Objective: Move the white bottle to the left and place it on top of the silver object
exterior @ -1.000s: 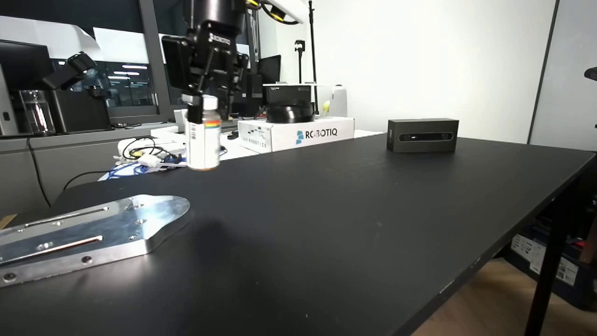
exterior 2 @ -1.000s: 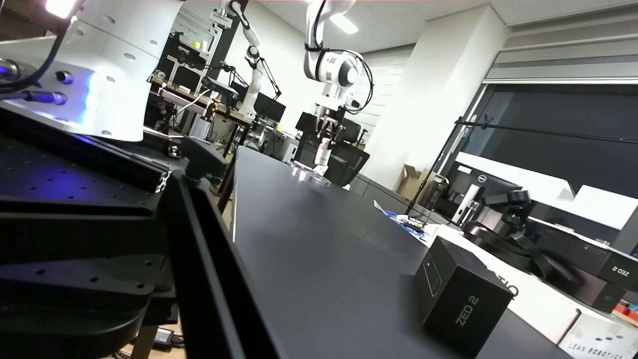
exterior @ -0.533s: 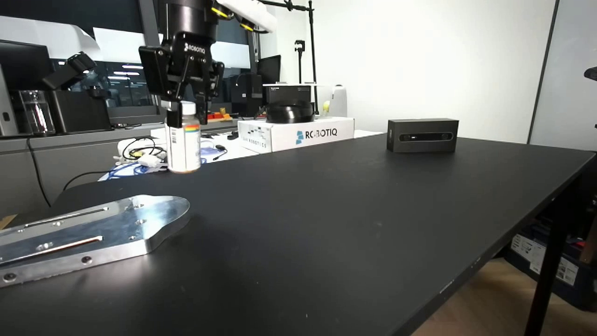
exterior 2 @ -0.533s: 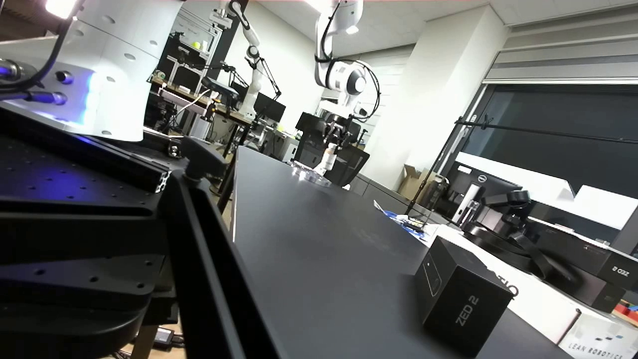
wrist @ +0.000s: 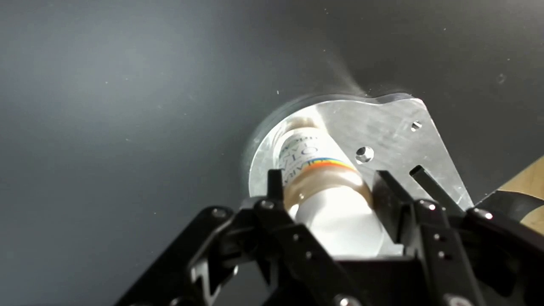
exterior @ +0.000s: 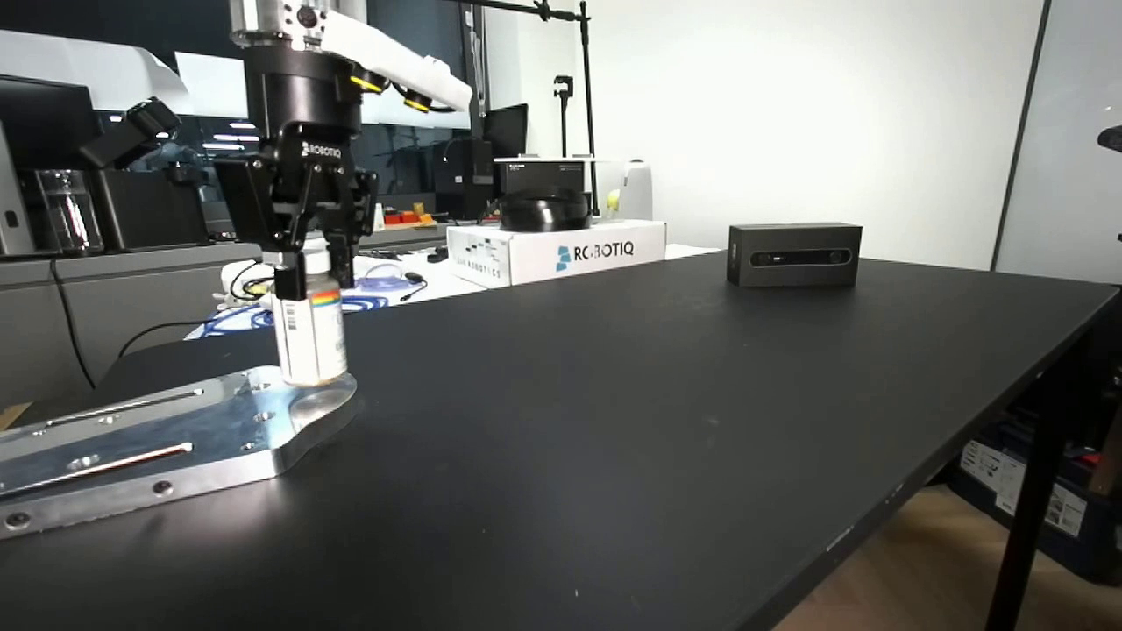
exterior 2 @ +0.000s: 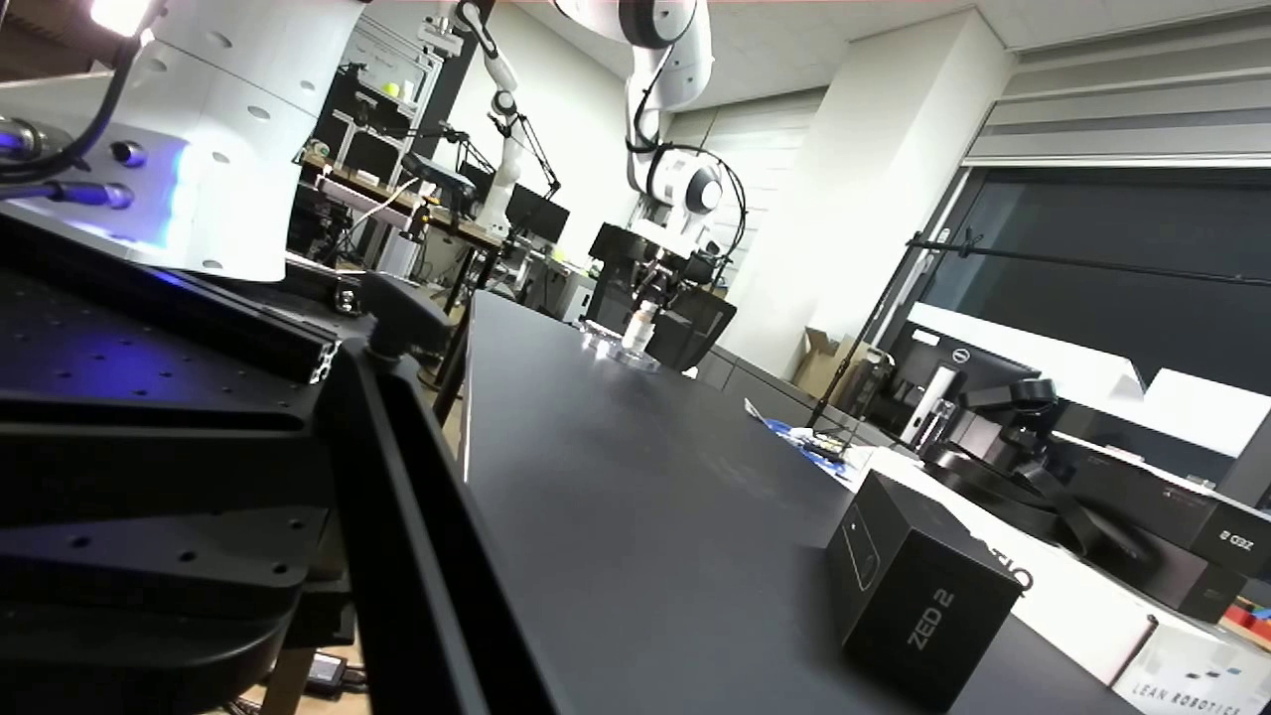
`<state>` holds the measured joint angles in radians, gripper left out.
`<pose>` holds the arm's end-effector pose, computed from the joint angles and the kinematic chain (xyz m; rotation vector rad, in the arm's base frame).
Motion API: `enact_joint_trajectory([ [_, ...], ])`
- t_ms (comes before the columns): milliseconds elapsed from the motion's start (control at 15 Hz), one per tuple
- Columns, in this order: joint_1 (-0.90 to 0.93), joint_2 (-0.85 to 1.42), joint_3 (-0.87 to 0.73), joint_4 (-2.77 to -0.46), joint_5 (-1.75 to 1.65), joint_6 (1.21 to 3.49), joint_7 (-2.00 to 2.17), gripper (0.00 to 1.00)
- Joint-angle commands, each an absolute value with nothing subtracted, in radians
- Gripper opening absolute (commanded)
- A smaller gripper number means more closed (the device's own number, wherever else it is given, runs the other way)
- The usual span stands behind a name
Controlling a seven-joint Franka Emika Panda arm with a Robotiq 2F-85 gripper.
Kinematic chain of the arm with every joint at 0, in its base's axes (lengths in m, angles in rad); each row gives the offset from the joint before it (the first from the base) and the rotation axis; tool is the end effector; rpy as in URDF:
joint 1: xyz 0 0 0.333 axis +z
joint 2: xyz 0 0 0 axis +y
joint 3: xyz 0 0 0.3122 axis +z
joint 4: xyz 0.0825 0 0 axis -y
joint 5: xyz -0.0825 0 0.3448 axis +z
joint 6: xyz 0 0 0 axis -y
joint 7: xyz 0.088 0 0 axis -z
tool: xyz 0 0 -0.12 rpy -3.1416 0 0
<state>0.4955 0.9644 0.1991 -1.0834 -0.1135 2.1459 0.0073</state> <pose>0.6092 0.4341 0.2547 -2.8839 -0.9723 -0.1321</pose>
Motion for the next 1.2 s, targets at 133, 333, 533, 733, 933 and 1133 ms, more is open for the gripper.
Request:
enact_joint_trajectory([
  [133,0.54,1.074,0.19,-0.905,-0.117,2.068,-0.016,0.3],
  [333,0.551,1.094,0.188,-0.858,-0.115,2.042,-0.015,0.81],
  [533,0.561,1.097,0.186,-0.822,-0.114,2.02,-0.014,0.98],
  [733,0.554,1.058,0.198,-0.845,-0.118,2.024,-0.01,1.0],
  [933,0.544,1.01,0.196,-0.872,-0.119,2.035,-0.008,1.0],
  [1133,0.533,0.949,0.193,-0.923,-0.121,2.011,-0.006,1.0],
])
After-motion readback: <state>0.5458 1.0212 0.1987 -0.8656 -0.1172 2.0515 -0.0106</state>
